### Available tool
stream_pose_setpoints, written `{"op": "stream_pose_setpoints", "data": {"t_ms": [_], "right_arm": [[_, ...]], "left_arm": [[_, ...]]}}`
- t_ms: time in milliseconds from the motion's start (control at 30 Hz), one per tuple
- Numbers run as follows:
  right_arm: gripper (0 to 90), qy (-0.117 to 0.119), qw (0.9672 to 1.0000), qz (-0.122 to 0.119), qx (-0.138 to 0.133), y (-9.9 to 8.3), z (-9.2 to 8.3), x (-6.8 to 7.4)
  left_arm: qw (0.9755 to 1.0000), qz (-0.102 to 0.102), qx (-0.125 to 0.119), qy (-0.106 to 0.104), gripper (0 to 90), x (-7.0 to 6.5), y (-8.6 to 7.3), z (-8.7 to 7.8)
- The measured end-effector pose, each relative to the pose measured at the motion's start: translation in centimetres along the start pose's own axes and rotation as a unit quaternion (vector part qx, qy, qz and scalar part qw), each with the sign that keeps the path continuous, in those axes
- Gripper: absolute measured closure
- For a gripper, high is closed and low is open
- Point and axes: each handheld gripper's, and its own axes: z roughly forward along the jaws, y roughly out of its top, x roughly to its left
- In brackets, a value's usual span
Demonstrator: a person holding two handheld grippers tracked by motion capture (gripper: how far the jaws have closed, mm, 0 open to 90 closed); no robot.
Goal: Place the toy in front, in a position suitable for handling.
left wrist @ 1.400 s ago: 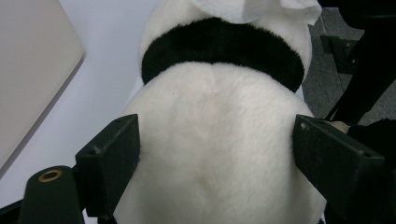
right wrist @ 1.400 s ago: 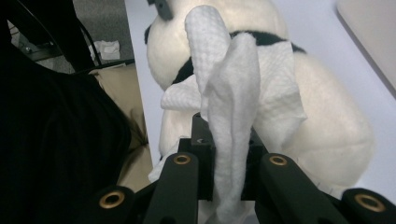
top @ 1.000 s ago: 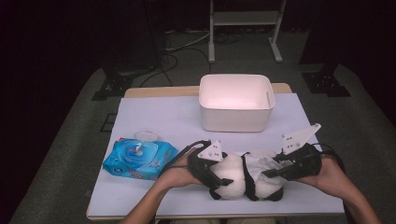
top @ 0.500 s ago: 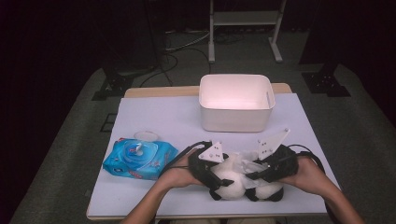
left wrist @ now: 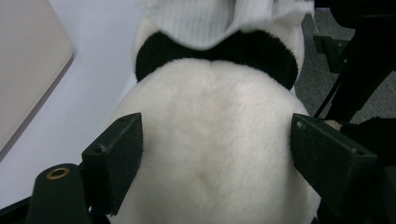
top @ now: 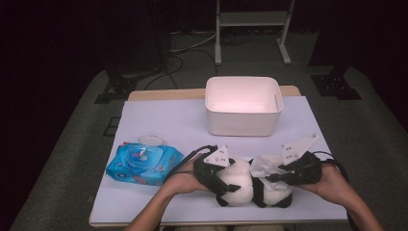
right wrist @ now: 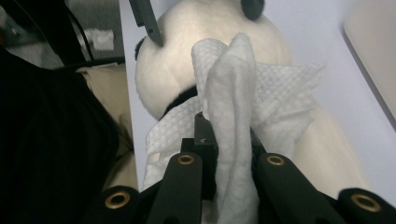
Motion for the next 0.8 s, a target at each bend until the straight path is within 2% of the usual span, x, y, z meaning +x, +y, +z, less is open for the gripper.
{"op": "stream_pose_setpoints", "data": {"t_ms": [167,300,567,667,800], "right_arm": [[82.8,-0.002,0.9995,0.026,-0.015,-1.9,-1.7,-0.6],[82.8,0.008,0.9986,0.047,-0.02,-3.0,-1.8,-1.0],[83.0,0.021,0.9989,0.038,-0.016,-3.1,-0.6,-0.6],[83.0,0.023,0.999,0.034,-0.016,-3.0,-0.4,-0.1],[83.0,0.02,0.9992,0.028,-0.02,-2.6,-0.9,0.2]], "left_arm": [[1.0,-0.003,0.002,0.002,18.7,0.1,0.0,-0.2],[1.0,-0.006,0.003,-0.002,18.4,0.1,0.1,-0.1],[0.9998,-0.018,0.003,0.002,11.9,0.3,0.5,-0.3],[0.9996,-0.025,0.014,-0.005,14.0,0.4,0.5,-0.1],[0.9996,-0.015,0.022,-0.009,17.2,0.1,0.5,0.2]]}}
